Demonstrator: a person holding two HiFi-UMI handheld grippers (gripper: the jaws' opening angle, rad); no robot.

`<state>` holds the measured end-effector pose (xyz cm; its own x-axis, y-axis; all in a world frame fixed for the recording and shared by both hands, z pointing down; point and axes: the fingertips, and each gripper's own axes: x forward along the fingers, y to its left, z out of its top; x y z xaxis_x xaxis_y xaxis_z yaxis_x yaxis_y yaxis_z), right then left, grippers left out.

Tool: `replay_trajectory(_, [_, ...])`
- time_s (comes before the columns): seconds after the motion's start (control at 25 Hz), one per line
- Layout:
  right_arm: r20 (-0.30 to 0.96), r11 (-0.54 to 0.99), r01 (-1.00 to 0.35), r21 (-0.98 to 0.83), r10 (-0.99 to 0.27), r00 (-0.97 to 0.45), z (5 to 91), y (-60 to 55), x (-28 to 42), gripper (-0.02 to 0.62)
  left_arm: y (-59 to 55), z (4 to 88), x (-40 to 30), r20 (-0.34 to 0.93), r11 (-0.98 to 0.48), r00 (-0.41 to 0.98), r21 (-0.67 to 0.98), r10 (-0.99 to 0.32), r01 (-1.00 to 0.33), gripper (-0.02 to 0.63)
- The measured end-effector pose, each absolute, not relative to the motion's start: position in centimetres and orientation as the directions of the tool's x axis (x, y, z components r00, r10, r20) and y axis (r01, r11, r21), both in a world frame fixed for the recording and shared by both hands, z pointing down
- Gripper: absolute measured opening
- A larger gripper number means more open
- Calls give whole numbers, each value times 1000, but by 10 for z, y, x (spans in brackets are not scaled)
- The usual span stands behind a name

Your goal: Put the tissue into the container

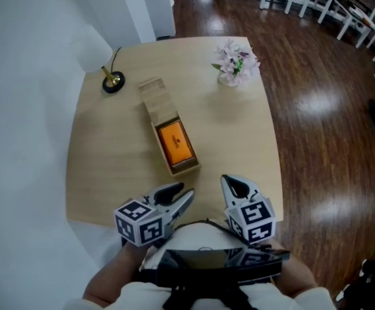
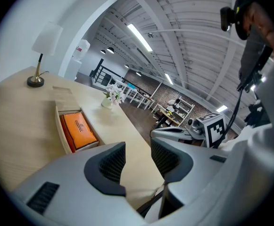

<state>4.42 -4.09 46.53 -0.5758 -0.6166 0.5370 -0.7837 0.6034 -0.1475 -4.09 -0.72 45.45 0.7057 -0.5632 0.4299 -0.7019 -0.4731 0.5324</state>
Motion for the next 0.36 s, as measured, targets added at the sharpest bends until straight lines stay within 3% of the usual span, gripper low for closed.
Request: replay_trajectory(0.36, [543,615,-775,-148,-604,-583,470,-41,44,3,-7,457,-39,438,-473,707,533,-555,-701,170])
